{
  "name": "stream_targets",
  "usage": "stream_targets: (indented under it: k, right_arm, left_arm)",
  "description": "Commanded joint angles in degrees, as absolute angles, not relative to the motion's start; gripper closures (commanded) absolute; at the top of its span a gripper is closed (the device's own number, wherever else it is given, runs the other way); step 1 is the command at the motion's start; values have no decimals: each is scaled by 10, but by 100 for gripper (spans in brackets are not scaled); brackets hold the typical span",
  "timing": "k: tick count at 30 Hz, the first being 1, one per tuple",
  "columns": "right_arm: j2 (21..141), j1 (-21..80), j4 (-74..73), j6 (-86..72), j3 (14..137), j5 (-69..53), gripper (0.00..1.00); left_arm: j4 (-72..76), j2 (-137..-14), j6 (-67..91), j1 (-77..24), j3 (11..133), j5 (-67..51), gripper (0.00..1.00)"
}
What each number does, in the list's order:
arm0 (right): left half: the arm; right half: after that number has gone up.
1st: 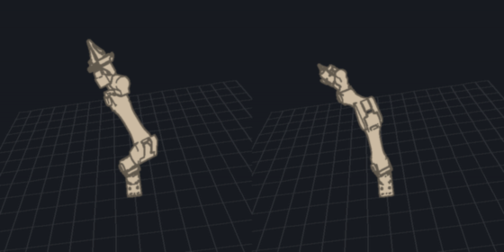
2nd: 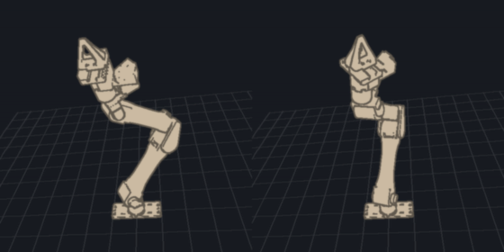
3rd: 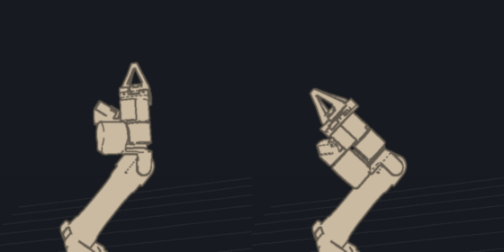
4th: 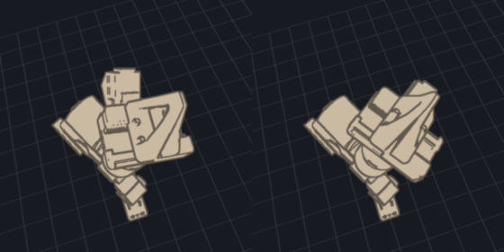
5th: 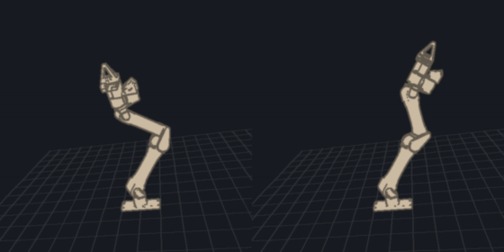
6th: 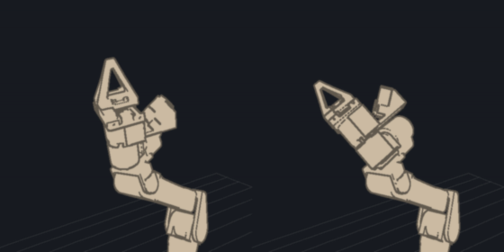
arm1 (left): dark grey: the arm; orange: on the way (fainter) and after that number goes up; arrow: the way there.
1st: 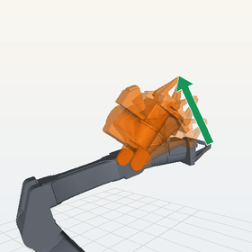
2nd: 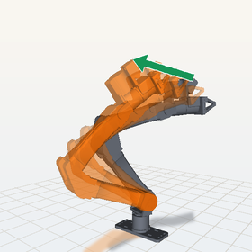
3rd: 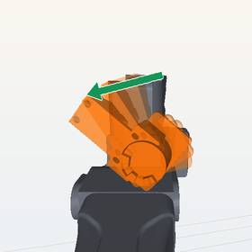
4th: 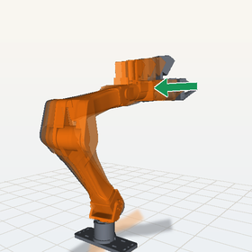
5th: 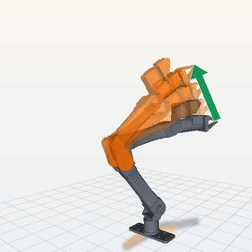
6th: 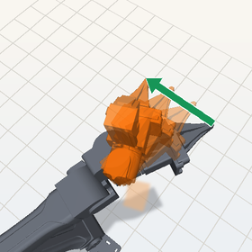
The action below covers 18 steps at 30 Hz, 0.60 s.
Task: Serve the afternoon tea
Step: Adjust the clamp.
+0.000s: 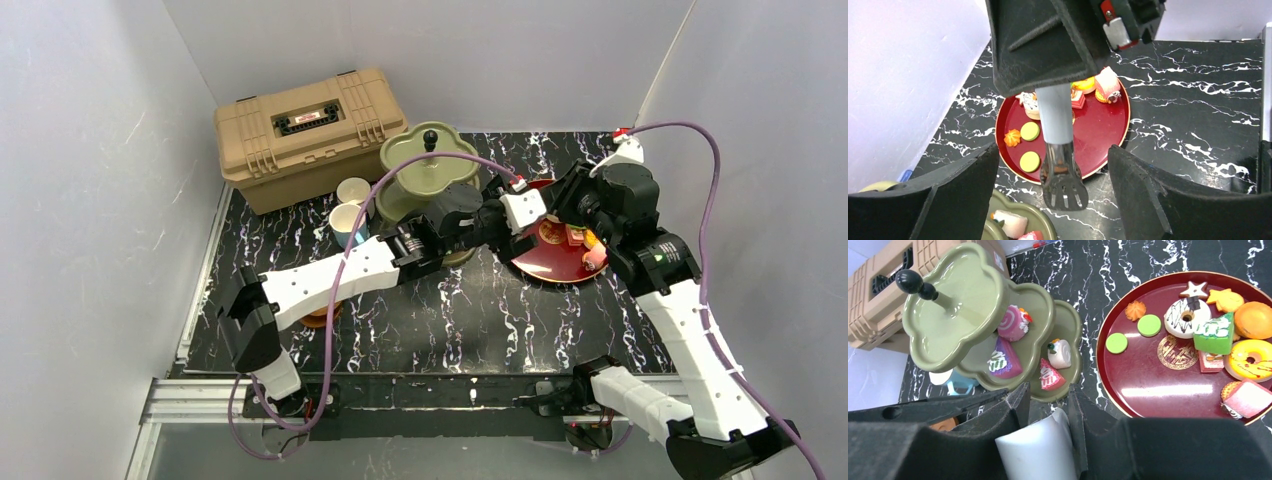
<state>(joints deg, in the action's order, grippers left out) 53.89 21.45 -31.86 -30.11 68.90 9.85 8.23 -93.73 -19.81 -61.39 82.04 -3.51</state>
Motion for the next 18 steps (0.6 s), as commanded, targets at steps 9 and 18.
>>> stream_targets:
  k: [9, 18]
  right_arm:
    - [516, 214, -283, -342, 718, 62, 68]
    - [501, 213, -296, -360, 722, 57, 61]
  left_arm:
    - [105, -972, -206, -624, 856, -8, 33]
    - [105, -970, -215, -618, 858, 26, 80]
